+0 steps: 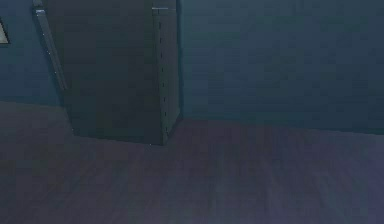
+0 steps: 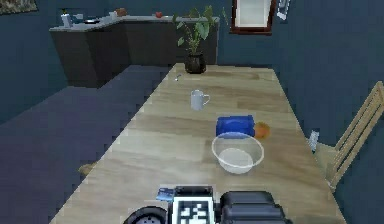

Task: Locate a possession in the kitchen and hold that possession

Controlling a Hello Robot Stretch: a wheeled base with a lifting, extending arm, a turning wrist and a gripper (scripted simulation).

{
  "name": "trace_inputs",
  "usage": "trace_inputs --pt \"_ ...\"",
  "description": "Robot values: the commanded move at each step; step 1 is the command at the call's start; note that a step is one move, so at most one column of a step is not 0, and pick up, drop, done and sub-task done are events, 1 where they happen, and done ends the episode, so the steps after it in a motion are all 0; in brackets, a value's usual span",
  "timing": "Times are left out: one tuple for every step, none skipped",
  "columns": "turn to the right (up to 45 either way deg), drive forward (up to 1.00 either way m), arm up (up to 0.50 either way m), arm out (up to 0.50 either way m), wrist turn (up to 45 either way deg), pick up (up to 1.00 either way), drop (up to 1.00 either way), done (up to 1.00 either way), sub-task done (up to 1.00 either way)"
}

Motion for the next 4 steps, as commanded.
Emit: trace_inputs --pt "0.0 0.0 0.0 0.16 0.0 0.0 0.0 0.0 0.0" --pt "0.0 0.0 0.0 0.0 45.0 0.0 0.0 0.0 0.0" --pt "0.0 0.0 0.0 0.0 45.0 0.0 0.0 0.0 0.0" --pt "0.0 0.0 0.0 0.0 45.0 0.0 0.0 0.0 0.0"
